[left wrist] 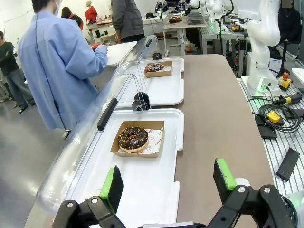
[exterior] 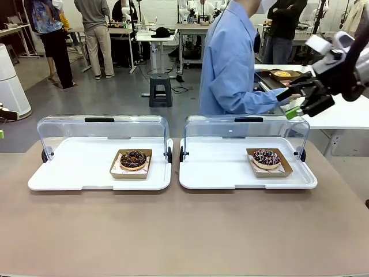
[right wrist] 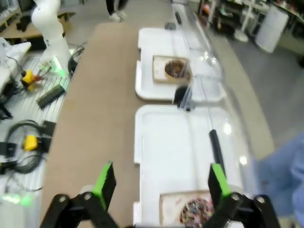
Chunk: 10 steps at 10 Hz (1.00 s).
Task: Provide the desired donut to the person.
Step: Place the picked Paper togo box onto the Handle tray extended by the person.
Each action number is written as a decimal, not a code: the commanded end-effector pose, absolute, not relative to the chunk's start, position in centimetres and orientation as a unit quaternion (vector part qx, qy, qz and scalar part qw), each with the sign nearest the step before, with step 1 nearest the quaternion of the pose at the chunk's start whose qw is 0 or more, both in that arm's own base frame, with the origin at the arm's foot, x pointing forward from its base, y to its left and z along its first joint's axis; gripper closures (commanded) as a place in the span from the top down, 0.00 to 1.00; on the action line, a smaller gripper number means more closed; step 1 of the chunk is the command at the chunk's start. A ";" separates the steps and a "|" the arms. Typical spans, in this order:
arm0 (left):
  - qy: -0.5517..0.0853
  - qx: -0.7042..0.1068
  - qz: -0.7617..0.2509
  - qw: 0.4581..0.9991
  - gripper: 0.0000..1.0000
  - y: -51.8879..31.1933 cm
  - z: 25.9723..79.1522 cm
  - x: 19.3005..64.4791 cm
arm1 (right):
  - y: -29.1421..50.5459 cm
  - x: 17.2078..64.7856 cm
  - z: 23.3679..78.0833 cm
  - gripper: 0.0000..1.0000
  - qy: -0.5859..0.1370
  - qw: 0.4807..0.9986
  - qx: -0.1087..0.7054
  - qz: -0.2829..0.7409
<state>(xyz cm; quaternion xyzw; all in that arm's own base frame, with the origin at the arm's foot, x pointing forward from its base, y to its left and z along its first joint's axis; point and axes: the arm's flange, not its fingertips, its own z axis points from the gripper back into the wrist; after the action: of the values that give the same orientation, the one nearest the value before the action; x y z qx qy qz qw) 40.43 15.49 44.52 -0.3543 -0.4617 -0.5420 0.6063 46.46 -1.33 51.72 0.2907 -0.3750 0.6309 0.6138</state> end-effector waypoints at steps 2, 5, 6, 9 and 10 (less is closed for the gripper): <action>-0.466 -0.354 -0.541 0.604 1.00 15.6 44.6 40.4 | -5.6 45.7 49.7 1.00 -0.413 0.579 0.372 0.596; -0.466 -0.354 -0.541 0.604 1.00 15.6 44.6 40.4 | -9.8 43.3 47.4 1.00 -0.409 0.581 0.412 0.571; -0.466 -0.354 -0.541 0.604 1.00 15.6 44.6 40.4 | -10.8 42.5 46.6 1.00 -0.407 0.588 0.412 0.565; -0.466 -0.354 -0.541 0.604 1.00 15.6 44.6 40.4 | -13.1 41.5 44.9 1.00 -0.419 0.619 0.385 0.542; -0.466 -0.354 -0.541 0.604 1.00 15.6 44.6 40.4 | -13.4 41.7 44.5 1.00 -0.416 0.631 0.370 0.540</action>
<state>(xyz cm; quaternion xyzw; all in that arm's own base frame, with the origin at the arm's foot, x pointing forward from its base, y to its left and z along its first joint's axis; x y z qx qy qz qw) 40.43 15.48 44.52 -0.3542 -0.4616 -0.5421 0.6063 41.81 -13.80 45.19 0.3936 -0.4159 0.5336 0.6223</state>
